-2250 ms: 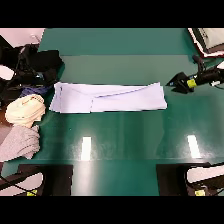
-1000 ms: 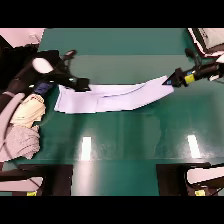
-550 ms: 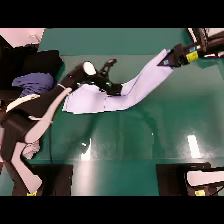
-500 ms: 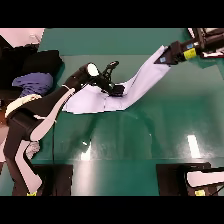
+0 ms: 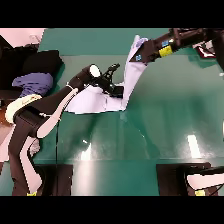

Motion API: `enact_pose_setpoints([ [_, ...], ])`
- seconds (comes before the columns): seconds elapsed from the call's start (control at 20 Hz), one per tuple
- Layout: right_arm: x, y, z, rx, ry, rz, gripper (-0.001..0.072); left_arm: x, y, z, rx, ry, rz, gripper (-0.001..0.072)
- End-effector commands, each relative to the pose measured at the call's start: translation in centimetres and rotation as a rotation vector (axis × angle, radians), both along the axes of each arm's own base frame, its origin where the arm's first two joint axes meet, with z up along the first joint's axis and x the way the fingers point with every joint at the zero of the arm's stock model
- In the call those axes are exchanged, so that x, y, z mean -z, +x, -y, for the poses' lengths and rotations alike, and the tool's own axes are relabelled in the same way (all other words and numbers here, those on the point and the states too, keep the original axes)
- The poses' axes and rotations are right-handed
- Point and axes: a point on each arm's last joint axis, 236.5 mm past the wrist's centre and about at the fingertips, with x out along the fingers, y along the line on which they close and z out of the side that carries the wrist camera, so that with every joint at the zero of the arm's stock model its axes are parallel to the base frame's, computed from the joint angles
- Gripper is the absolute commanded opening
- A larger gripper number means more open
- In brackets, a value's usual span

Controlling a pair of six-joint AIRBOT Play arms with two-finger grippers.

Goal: Fold the shirts.

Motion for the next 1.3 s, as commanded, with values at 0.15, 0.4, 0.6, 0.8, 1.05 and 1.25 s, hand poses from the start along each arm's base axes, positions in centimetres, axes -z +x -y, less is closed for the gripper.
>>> enact_pose_setpoints([
  [0.15,3.2,-0.3,-5.0,-0.08,0.006,-0.028,0.0014,-5.2,1.3,-4.8,0.116,0.052,0.035,0.0022],
  [0.4,5.1,-0.9,-8.7,-0.134,0.012,-0.02,0.0013,-12.2,5.6,-16.4,-0.018,0.294,0.257,0.0022],
  [0.6,6.6,-1.5,-12.1,-0.176,0.037,-0.011,0.0014,-18.9,5.7,-25.4,-0.169,0.372,0.346,0.0023],
  [0.8,8.7,-1.4,-17.6,-0.196,0.149,-0.014,0.0015,-23.3,4.5,-29.5,-0.259,0.376,0.402,0.0023],
  [1.05,13.1,-1.0,-24.2,-0.23,0.178,0.089,0.0414,-24.5,3.9,-29.1,-0.281,0.34,0.407,0.0024],
  [1.25,12.8,-2.4,-22.0,-0.301,0.137,0.05,0.0546,-23.6,2.9,-29.0,-0.255,0.349,0.357,0.0024],
])
